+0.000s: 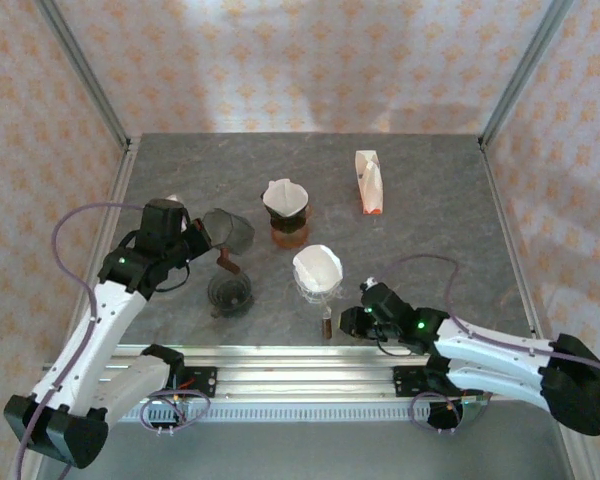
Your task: Place the coffee filter in the dripper
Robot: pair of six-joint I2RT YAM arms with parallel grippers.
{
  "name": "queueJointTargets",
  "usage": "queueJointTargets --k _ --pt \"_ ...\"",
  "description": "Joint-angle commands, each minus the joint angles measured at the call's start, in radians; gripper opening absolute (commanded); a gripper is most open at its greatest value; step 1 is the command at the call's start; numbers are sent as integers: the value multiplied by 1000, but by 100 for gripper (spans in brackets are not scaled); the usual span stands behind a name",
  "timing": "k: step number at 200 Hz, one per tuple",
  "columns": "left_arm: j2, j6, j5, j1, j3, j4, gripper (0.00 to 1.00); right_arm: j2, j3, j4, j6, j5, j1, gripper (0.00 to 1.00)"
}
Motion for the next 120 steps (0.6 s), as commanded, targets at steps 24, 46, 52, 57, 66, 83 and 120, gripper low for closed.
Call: queueJointTargets --k 24,46,52,57,66,83,120 --pt "-56 4 17 8 42 -36 0 123 4 224 20 -49 -17 24" --pt "-73 2 19 8 41 -45 0 154 6 276 31 -46 -19 24" --pt "-77 2 19 8 41 -48 0 161 10 284 33 -44 -20 23" --pt "-79 2 18 9 41 -51 0 168 14 288 34 -41 -21 23" --pt "-83 2 21 9 39 -54 0 182 21 298 35 -35 -21 23" --pt "-95 -5 27 9 26 -53 0 214 34 321 36 -27 -21 23" --pt "-127 -15 22 8 8 -64 0 300 91 336 13 -21 -27 23"
